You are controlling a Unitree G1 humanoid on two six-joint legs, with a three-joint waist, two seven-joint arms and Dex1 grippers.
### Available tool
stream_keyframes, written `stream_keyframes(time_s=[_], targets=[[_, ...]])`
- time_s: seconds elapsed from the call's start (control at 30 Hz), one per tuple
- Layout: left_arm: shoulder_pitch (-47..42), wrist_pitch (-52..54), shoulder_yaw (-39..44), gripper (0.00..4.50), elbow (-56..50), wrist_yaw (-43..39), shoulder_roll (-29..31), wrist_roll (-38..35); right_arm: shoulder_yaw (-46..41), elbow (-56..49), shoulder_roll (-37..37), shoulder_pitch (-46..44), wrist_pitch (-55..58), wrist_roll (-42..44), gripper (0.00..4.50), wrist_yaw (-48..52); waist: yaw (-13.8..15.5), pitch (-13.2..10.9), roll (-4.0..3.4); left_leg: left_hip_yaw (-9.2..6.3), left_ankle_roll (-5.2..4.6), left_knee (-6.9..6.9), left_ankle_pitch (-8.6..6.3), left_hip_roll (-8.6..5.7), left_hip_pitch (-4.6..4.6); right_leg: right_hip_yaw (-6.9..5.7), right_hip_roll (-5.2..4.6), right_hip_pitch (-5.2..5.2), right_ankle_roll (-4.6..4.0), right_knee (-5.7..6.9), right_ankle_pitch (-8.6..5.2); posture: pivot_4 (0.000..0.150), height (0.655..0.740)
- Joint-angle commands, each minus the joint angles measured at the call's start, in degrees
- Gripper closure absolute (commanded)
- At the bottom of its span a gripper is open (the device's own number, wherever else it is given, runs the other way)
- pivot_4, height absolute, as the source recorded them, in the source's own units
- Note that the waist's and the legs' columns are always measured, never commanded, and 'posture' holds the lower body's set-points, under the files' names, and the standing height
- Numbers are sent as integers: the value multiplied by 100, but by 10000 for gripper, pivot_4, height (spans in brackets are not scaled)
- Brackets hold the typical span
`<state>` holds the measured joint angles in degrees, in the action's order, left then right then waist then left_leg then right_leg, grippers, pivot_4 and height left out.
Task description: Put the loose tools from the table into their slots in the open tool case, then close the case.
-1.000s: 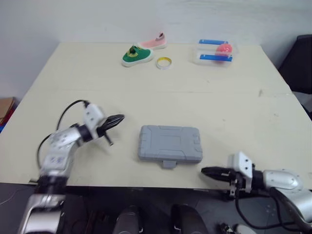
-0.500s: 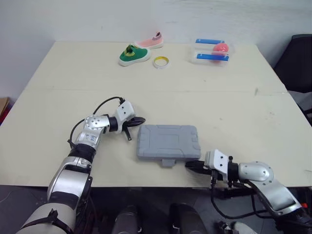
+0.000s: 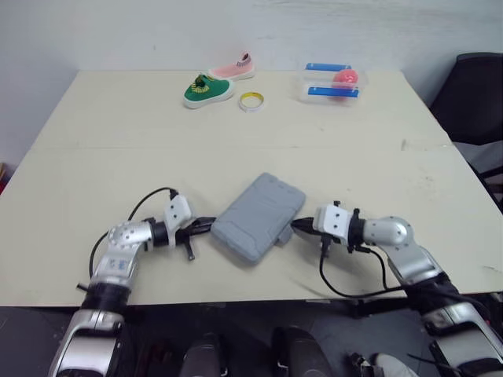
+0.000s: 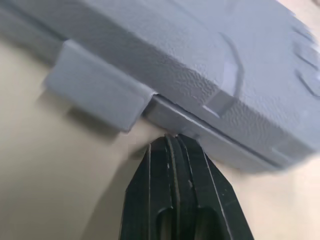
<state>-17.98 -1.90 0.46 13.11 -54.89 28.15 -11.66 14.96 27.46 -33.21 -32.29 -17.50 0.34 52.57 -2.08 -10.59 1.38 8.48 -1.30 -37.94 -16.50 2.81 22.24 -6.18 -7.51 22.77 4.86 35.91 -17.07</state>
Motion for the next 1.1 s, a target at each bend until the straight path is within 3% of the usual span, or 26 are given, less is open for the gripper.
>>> stream_keyframes(time_s=[0.03, 0.13, 0.3, 0.47, 0.7, 0.83, 1.1], targets=[[302, 118, 594, 45000, -1085, 389, -22, -576, -156, 563, -4, 14, -66, -211, 44570, -257, 42, 0, 0, -5, 1, 0, 0, 0, 0, 6, -1, -2, -1, -1, 0, 1500, 7400], [395, 45, 945, 45000, -1790, 383, -9, -1082, -395, 372, -156, 285, -211, -52, 44570, -307, 72, 0, 0, -12, 29, 0, -16, -3, 5, 6, -12, -5, -1, -4, 0, 1500, 7400], [-235, 704, 322, 45000, -2094, 182, 88, -1107, -827, -540, -397, 967, 154, 379, 44570, -202, 197, -2, -10, -11, 25, 0, -19, -14, 4, 3, -15, -17, 4, -15, 2, 1500, 7400], [-1462, 944, -933, 45000, -1224, 31, -332, -288, -997, -2049, -448, 1700, 903, 840, 44570, -67, 262, -3, -14, -4, 19, 0, -19, -15, 11, -8, -1, -18, 15, -30, 8, 1500, 7400], [-2664, 312, -1935, 45000, 702, 112, -1006, 911, -843, -2988, -236, 1928, 1684, 726, 44570, -328, 167, -8, -16, 13, -2, 4, -3, -1, 14, -27, 24, 6, 12, -26, 7, 1500, 7400], [-2764, 458, -2530, 45000, 1522, -71, -911, 1608, -782, -2984, -142, 1796, 1771, 618, 44570, -362, 188, -7, -16, 12, -2, 5, -4, 0, 15, -31, 24, 9, 10, -27, 5, 1500, 7400], [-2316, 973, -2340, 45000, 1137, -174, -981, 1329, -516, -2803, 112, 1444, 2120, 551, 44570, -303, 183, -3, -19, 0, -33, 3, -20, -1, 5, -30, 8, -6, 7, -25, 4, 1500, 7400]])
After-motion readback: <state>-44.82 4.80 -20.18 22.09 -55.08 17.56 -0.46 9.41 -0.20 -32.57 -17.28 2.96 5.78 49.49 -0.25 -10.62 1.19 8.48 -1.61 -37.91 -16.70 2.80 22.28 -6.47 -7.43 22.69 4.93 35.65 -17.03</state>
